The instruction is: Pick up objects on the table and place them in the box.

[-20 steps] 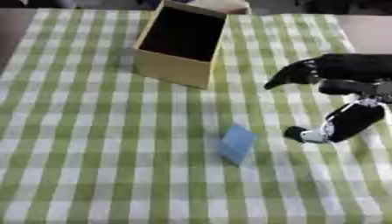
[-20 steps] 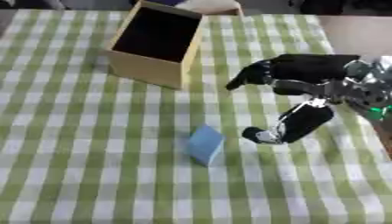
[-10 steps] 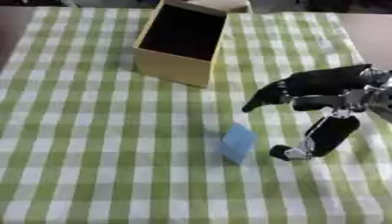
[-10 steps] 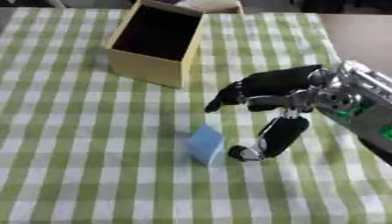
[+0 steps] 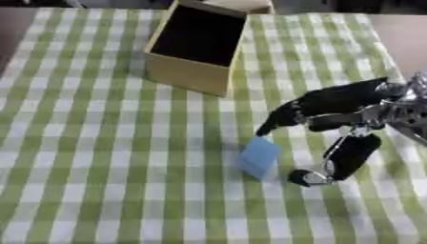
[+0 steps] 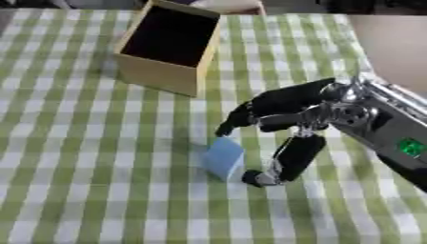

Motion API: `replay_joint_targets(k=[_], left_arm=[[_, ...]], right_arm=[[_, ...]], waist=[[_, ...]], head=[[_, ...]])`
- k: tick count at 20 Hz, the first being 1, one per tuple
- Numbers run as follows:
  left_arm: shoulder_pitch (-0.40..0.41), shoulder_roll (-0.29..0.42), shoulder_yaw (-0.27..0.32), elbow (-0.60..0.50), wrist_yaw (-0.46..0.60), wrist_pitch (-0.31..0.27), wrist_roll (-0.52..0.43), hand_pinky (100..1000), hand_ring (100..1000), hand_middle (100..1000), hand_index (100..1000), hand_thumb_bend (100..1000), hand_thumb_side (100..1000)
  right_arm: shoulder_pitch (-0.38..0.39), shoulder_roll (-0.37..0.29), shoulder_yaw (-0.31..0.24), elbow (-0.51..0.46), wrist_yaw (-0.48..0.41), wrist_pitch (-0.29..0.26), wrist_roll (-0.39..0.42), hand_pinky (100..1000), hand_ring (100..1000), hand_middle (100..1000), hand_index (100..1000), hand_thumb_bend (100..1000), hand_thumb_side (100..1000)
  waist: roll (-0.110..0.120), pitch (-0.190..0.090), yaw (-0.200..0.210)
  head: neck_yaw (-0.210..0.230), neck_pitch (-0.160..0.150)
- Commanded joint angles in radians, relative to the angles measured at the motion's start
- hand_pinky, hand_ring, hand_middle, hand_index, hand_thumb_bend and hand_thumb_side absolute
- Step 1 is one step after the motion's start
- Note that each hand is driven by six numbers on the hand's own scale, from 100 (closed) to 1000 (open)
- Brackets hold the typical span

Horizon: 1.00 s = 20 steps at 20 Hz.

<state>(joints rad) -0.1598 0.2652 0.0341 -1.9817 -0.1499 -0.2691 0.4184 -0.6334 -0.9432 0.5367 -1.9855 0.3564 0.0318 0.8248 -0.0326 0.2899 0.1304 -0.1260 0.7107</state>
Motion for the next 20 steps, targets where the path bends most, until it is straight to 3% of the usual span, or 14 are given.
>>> replay_joint_targets(k=[1, 10, 20], left_arm=[[-0.013, 0.012, -0.001, -0.018, 0.003, -0.001, -0.005, 625, 609, 603, 679, 240, 631], [-0.018, 0.009, -0.003, -0.018, 0.004, 0.002, -0.011, 624, 608, 602, 679, 236, 635], [-0.025, 0.006, -0.005, -0.018, 0.008, 0.002, -0.016, 623, 606, 600, 677, 230, 639]], right_arm=[[-0.017, -0.012, -0.009, -0.014, 0.033, -0.010, -0.005, 876, 937, 860, 972, 302, 511], [-0.039, 0.011, 0.006, -0.003, 0.084, -0.048, -0.003, 895, 970, 887, 970, 317, 527], [-0.045, 0.044, 0.025, 0.083, 0.114, -0.089, 0.017, 894, 979, 892, 964, 321, 535]], waist=[[0.002, -0.013, 0.001], [0.003, -0.002, 0.007], [0.005, 0.015, 0.017]], head=[[-0.002, -0.010], [-0.005, -0.017], [-0.014, -0.025]])
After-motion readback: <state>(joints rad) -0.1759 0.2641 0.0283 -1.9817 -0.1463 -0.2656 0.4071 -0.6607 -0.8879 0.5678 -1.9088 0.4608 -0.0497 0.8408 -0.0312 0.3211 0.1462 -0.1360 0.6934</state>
